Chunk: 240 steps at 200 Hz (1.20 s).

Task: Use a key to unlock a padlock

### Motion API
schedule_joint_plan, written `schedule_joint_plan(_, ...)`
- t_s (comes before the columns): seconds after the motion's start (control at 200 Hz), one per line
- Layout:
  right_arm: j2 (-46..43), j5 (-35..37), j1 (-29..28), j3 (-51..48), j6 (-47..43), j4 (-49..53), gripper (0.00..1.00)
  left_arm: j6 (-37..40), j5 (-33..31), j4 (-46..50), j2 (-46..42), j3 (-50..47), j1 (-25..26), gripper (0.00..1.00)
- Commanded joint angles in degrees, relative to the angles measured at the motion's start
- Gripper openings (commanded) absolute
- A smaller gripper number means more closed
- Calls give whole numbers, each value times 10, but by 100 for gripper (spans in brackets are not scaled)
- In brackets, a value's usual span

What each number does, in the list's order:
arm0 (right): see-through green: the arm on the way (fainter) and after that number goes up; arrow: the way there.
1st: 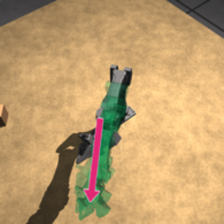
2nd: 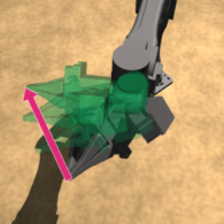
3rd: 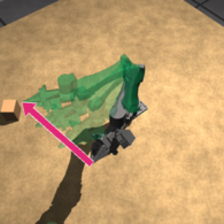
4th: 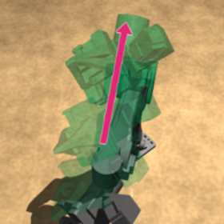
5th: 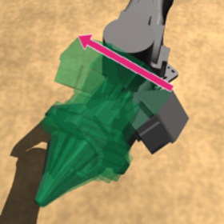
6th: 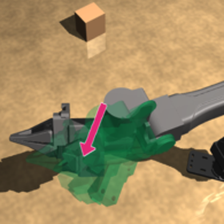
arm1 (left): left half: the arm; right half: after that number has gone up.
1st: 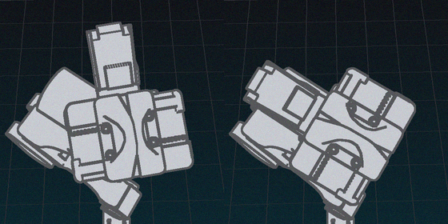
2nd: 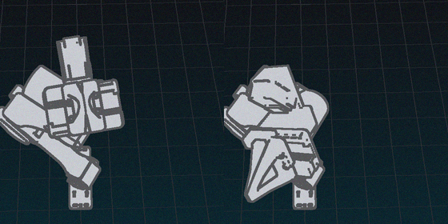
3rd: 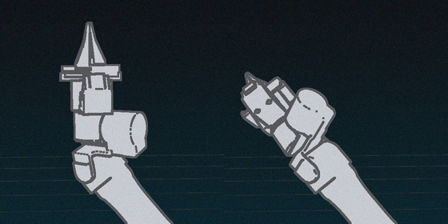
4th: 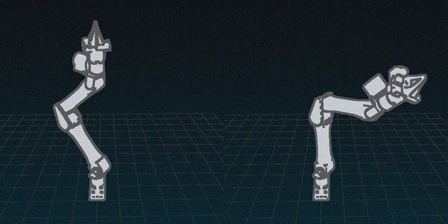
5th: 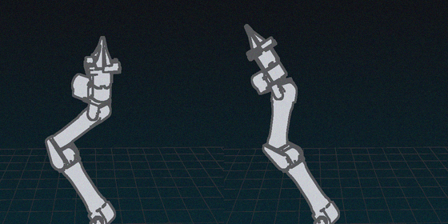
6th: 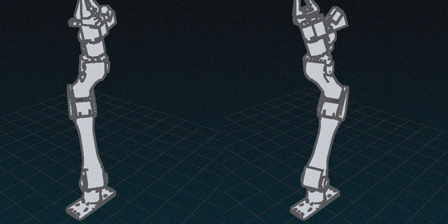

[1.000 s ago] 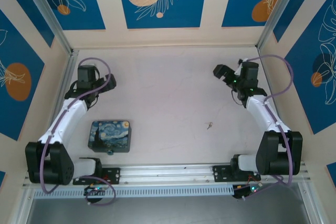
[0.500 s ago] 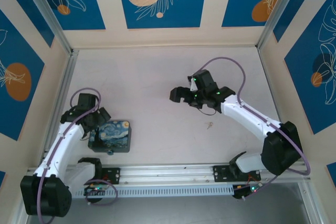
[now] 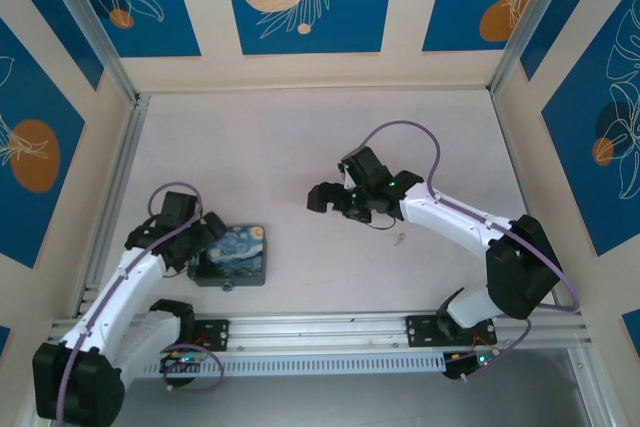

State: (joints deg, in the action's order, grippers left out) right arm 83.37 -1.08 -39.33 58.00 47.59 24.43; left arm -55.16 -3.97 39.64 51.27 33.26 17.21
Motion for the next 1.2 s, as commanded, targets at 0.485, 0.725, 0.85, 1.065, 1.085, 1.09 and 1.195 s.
schedule_joint_plan(0.485,-154,35,-8,-129,130,65,90,-46,-83,-140,285,251,209,100)
schedule_joint_plan(0.725,-187,46,-77,-200,225,3,81,-3,25,-184,267,187,185,100)
schedule_joint_plan(0.85,-151,47,-105,-207,246,-59,72,-7,62,-209,232,132,185,100)
schedule_joint_plan(1.065,-98,56,-113,-188,259,-104,51,-36,98,-273,155,49,185,100)
schedule_joint_plan(1.085,-94,55,-110,-185,257,-106,51,-39,102,-281,155,45,186,100)
schedule_joint_plan(1.09,-93,55,-110,-185,257,-107,50,-39,104,-284,154,44,186,100)
schedule_joint_plan(1.195,-67,47,-90,-164,251,-111,46,-60,128,-337,168,27,186,100)
